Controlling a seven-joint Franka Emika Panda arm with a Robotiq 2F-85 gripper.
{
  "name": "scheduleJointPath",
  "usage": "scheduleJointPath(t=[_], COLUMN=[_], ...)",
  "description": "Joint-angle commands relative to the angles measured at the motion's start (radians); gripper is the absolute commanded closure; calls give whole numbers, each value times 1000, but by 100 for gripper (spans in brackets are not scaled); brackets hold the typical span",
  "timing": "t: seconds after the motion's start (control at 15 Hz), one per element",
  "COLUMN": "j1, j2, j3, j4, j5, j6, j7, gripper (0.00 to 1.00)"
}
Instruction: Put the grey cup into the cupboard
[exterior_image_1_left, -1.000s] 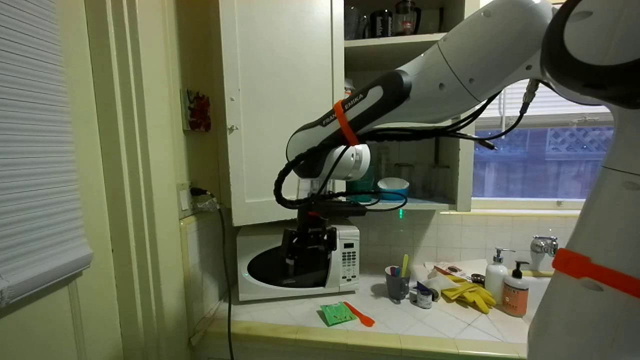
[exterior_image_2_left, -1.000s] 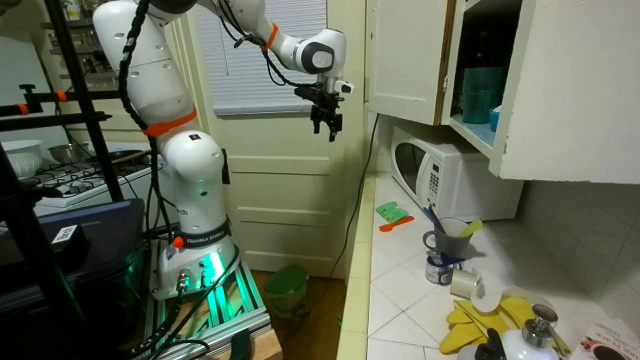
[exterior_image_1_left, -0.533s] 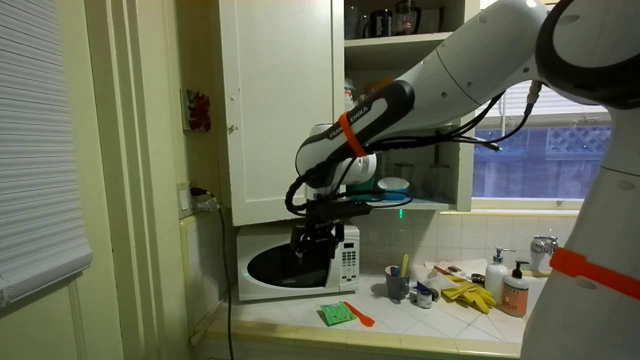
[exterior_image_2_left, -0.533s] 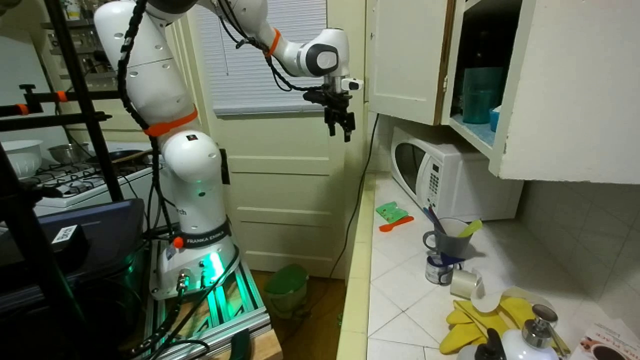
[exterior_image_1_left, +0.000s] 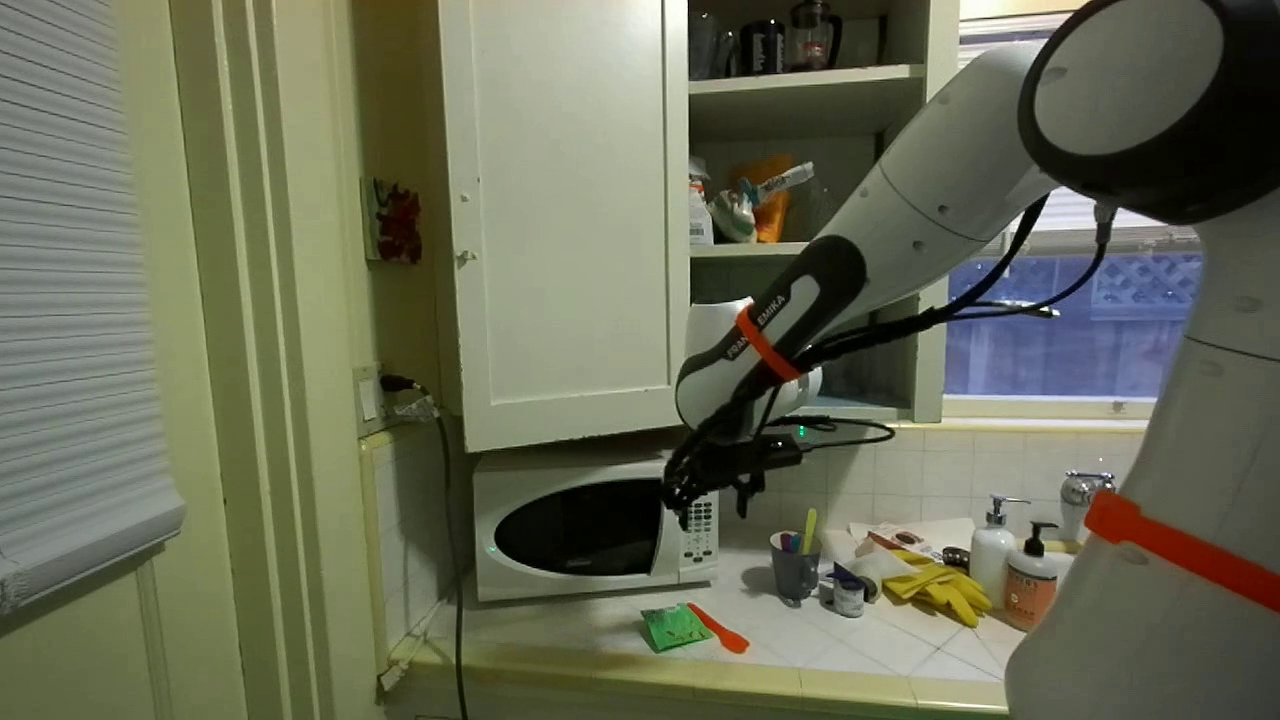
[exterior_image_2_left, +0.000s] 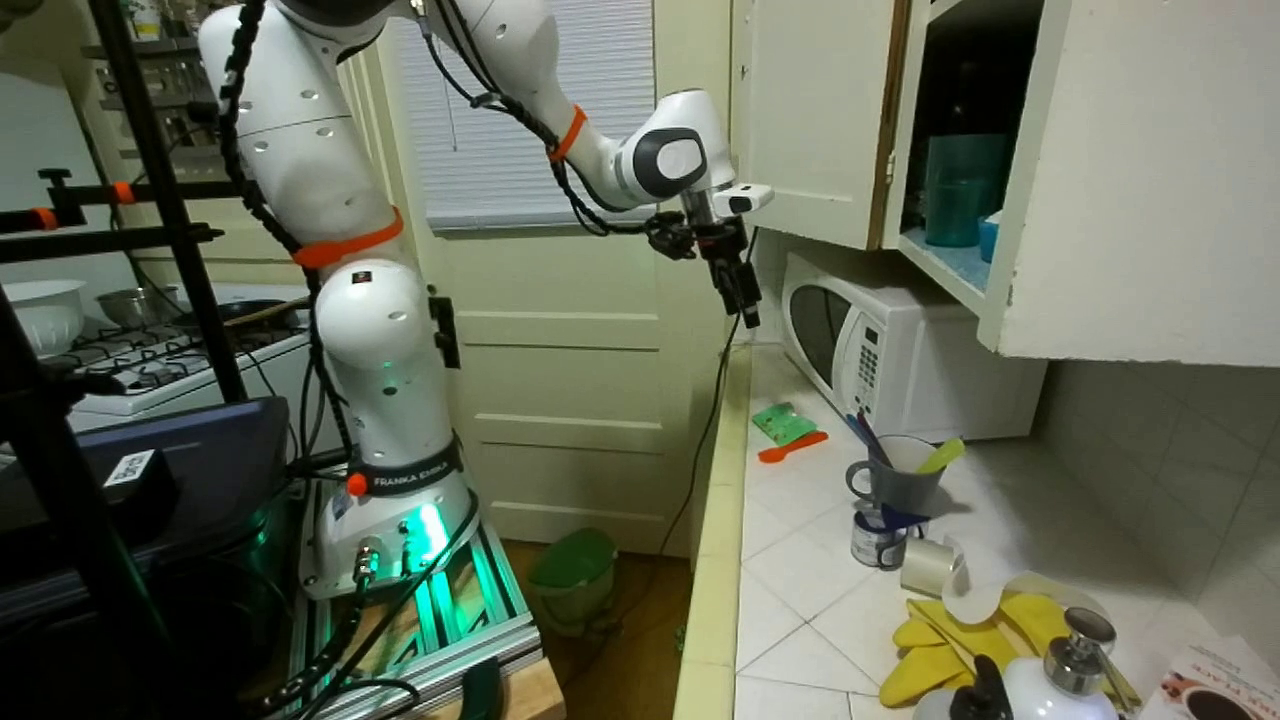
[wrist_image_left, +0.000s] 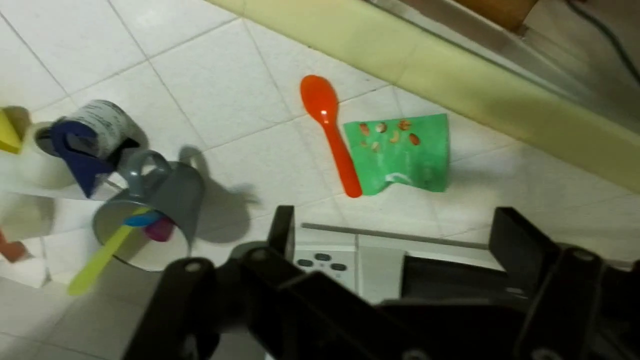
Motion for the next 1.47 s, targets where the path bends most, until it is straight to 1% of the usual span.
scheduleJointPath(t=[0.0, 0.07, 0.2, 0.27, 0.33, 0.4, 0.47, 0.73, 0.8, 0.87, 1.0, 1.07, 1.13, 1.2, 1.33, 1.4], j1=[-22, -36, -42, -64, -73, -101, -113, -136, -145, -163, -182, -198, -199, -167, -176, -172], j2=[1, 3, 3, 10, 24, 35, 46, 118, 144, 166, 209, 223, 237, 207, 227, 237], j3=[-7, -11, -11, -7, -22, -27, -41, -139, -158, -177, -217, -239, -259, -253, -281, -284], j4=[-8, -11, -10, -19, -20, -31, -41, -98, -106, -111, -112, -99, -83, -103, -97, -99], j5=[-31, -46, -51, -87, -69, -109, -112, -6, -5, -36, -75, -127, -161, -96, -124, -108], j6=[0, 1, 1, 45, 55, 87, 120, 294, 334, 366, 398, 378, 339, 357, 357, 400], j7=[27, 40, 47, 115, 119, 173, 182, 83, 67, 57, 15, 37, 60, 32, 31, 21], gripper=[0, 0, 0, 0, 0, 0, 0, 0, 0, 0, 0, 0, 0, 0, 0, 0])
